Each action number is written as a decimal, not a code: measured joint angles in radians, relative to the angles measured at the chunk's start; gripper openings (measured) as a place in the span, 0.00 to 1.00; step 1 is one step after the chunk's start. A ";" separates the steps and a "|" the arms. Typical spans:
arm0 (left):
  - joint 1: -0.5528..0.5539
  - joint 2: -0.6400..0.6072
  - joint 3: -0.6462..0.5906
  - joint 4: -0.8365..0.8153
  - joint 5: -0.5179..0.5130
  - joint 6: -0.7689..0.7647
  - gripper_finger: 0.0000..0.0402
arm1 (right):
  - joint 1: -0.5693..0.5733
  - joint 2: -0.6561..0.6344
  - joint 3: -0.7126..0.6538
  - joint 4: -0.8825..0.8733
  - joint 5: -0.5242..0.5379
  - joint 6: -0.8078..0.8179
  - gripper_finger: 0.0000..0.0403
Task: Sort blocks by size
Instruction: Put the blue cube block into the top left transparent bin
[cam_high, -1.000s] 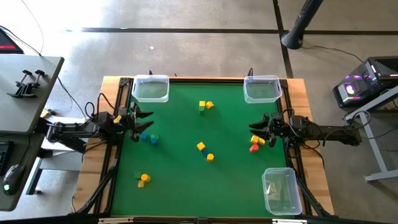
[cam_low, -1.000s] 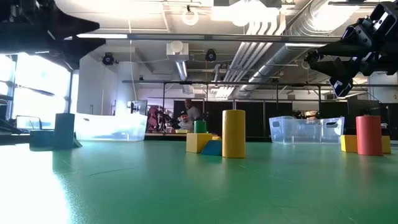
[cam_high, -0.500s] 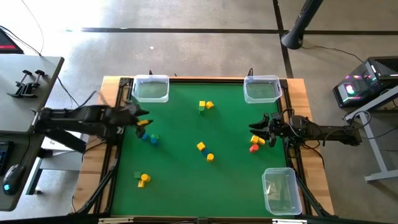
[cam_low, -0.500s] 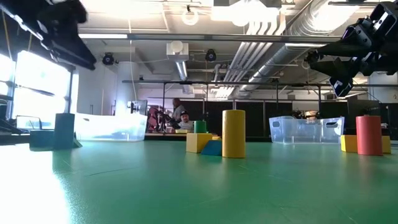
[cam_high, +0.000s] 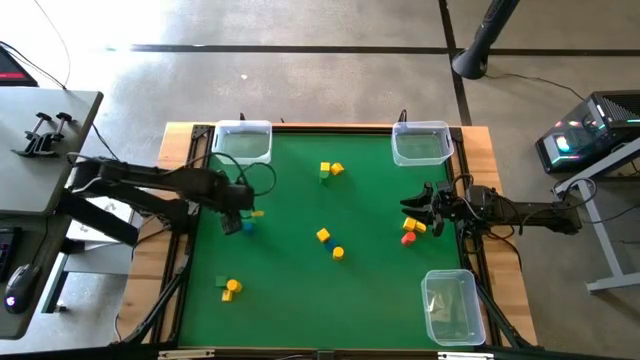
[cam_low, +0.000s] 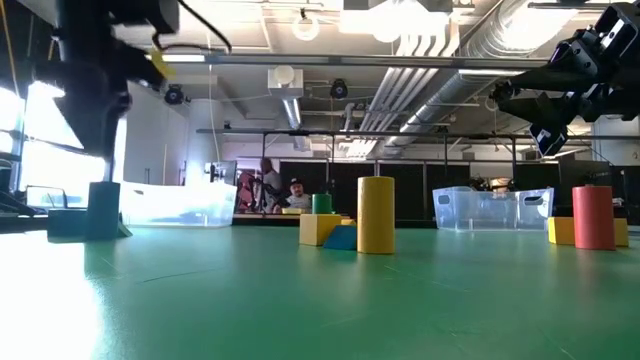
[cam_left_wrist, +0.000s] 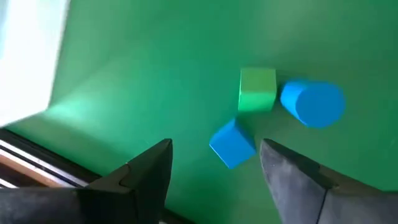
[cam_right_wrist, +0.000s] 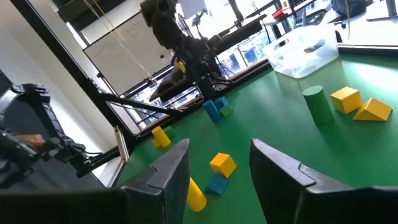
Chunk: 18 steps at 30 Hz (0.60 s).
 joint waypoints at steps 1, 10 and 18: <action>0.004 0.025 0.000 -0.001 0.009 0.008 0.61 | 0.000 0.000 0.000 0.000 0.000 0.000 0.39; 0.025 0.219 -0.001 -0.054 0.117 0.062 0.73 | 0.000 0.000 0.000 0.000 0.000 0.000 0.39; 0.042 0.293 -0.001 -0.029 0.147 -0.039 0.74 | 0.000 0.000 0.000 0.000 0.000 0.000 0.39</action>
